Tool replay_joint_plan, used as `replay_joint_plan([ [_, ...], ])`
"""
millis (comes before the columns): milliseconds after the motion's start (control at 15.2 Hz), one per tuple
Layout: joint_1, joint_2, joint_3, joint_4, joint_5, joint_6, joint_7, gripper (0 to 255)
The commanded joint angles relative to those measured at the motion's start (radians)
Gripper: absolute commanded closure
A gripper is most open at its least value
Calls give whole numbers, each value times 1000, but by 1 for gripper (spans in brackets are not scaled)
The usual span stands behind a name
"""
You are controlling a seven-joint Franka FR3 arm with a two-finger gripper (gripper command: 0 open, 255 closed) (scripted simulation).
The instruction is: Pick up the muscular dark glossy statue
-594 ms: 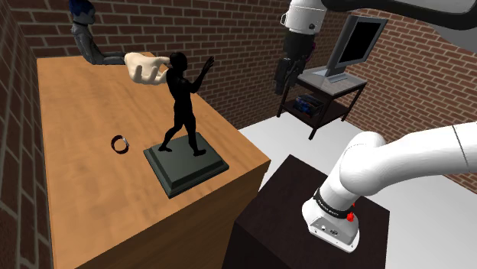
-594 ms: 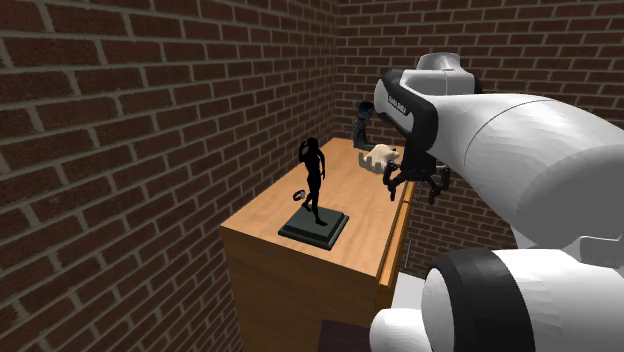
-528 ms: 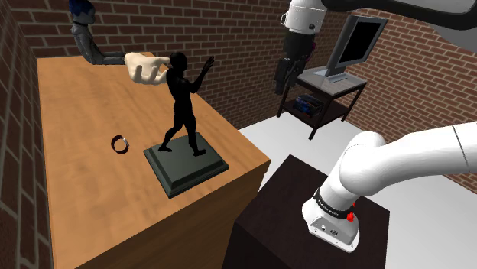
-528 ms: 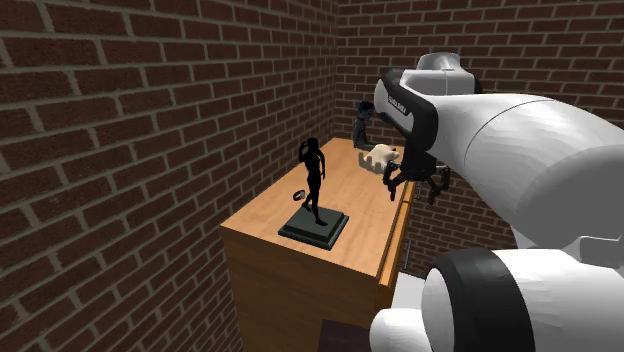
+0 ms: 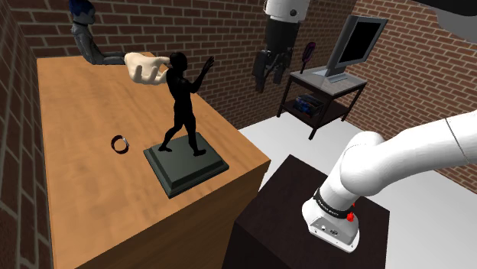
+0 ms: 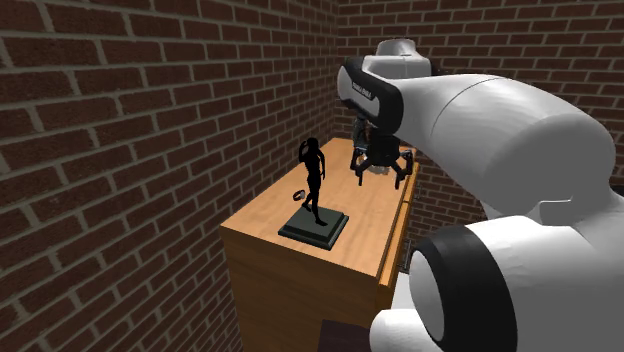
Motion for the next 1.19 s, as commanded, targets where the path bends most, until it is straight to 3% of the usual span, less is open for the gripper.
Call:
replay_joint_plan([
  [0,2,44,43,64,15,-9,60,0],
  [594,-4,283,248,370,14,-36,334,0],
  [858,-2,434,355,551,-42,-65,476,0],
  [1056,20,578,442,717,-124,-104,599,0],
  [1122,25,588,446,728,-130,-108,606,0],
])
